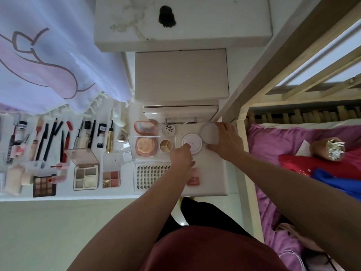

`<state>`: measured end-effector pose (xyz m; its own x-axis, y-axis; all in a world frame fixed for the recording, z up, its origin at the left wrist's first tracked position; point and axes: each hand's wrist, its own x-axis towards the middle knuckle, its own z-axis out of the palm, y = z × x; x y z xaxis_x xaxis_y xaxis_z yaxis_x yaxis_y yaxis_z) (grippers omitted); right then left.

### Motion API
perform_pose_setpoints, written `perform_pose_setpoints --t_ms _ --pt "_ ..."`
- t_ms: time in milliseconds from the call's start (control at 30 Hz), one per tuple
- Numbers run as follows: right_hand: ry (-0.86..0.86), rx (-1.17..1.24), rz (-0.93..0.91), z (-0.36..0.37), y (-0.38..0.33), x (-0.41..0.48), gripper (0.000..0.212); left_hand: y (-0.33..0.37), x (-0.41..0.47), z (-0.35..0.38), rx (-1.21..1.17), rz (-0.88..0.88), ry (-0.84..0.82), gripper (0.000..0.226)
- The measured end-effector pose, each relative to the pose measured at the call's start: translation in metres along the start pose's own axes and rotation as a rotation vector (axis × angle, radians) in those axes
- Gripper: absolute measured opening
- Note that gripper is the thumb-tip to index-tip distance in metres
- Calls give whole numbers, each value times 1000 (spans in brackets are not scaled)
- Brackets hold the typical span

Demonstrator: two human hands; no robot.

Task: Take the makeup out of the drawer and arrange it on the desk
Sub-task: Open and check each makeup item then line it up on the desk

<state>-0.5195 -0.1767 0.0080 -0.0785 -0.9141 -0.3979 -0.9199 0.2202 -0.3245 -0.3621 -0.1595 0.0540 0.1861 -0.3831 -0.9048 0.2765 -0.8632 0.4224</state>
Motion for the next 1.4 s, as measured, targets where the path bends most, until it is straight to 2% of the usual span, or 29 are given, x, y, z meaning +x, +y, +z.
perform_pose_setpoints --t_ms 133,233,300,367,467,533,633,733,900,1033,1100,1233,1400 --pt "115 -3 -115 1 1 -26 58 -5 -3 -30 188 173 -34 11" --pt "-9 -16 -221 11 -2 -49 45 -6 -1 -56 294 254 -7 12" --pt "-154 -50 -284 18 -6 -61 52 -5 -1 -72 346 281 30 14" --pt "-280 -125 -347 25 -13 -69 68 -3 -1 -84 387 299 48 15" --pt "-377 -282 -428 36 -24 -75 87 -2 -2 -96 428 314 57 15" --pt "-355 -371 -463 43 -30 -77 86 -3 -3 -101 450 326 64 14" --pt "-311 -410 -452 48 -35 -75 70 -3 -4 -108 455 327 64 14" --pt "-307 -321 -382 47 -36 -70 61 -2 -6 -115 450 320 47 14" --pt "-239 35 -288 23 -35 -66 66 5 -10 -122 356 261 -65 10" --pt "-189 350 -315 -10 -49 -69 69 19 -20 -118 274 202 -235 18" --pt "-158 463 -352 -25 -58 -72 62 26 -25 -115 234 179 -316 19" --pt "-99 576 -396 -47 -75 -74 52 40 -33 -108 191 175 -443 25" --pt "-69 553 -462 -59 -89 -74 50 50 -43 -110 165 201 -565 19"
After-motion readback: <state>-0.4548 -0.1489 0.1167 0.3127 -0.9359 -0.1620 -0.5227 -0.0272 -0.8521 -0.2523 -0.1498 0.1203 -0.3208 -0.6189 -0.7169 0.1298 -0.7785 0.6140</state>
